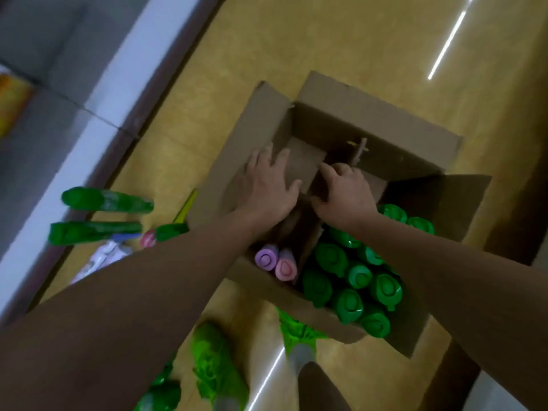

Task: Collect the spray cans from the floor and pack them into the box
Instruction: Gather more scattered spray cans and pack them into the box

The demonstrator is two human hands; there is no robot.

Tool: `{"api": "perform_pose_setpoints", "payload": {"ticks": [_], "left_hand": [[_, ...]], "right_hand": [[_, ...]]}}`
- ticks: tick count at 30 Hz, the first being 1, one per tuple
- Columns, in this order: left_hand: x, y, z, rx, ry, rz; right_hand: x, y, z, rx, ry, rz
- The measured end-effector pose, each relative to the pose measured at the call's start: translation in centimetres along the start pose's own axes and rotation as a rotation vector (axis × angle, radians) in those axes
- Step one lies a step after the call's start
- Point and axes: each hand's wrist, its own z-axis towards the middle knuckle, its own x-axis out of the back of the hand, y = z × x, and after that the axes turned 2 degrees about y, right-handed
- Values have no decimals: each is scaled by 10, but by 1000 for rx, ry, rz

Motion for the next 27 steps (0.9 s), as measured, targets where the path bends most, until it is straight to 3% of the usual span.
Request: {"api": "perform_pose_setpoints", "payload": {"ticks": [6,13,20,27], "left_hand": [[56,-93,-64,203,172,71],[82,-199,-155,472,331,-73],[67,-266,-243,653,358,-125],[50,-297,-267,690,326,-176]], "right_hand": [[-13,-112,-8,261,-78,-43],[-46,-225,-38,497,-145,-131],[-88,-280,-71,574,-208,-229],[-112,-302,-75,560,-201,-327]]}}
